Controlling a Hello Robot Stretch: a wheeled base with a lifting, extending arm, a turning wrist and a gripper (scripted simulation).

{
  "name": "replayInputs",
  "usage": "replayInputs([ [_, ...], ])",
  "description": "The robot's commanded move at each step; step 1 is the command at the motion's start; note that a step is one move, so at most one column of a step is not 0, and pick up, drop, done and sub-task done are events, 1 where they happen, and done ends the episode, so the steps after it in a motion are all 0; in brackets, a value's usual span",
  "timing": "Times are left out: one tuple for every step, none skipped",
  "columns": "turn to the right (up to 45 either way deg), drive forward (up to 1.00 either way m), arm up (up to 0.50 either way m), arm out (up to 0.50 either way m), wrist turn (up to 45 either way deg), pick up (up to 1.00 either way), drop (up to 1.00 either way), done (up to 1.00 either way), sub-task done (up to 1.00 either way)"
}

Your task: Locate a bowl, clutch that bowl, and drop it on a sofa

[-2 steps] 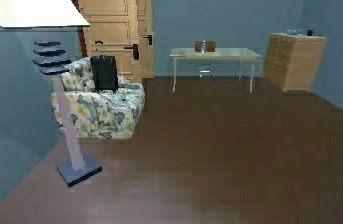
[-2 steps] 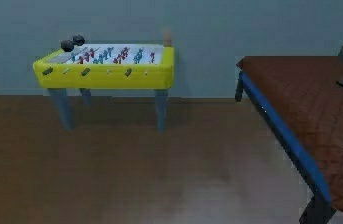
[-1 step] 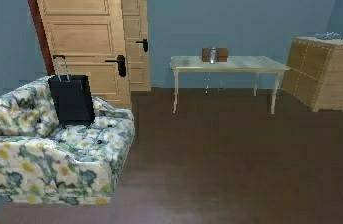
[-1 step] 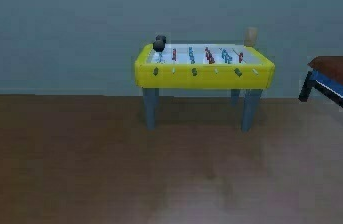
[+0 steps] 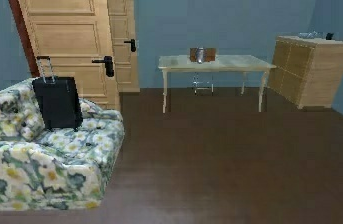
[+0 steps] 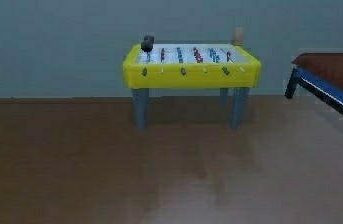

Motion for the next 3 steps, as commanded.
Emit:
replayInputs([
  [0.0, 1.0, 0.0, 0.0, 0.0, 0.0, 0.0, 0.0, 0.0],
  [0.0, 1.0, 0.0, 0.0, 0.0, 0.0, 0.0, 0.0, 0.0],
  [0.0, 0.4, 0.0, 0.0, 0.0, 0.0, 0.0, 0.0, 0.0],
])
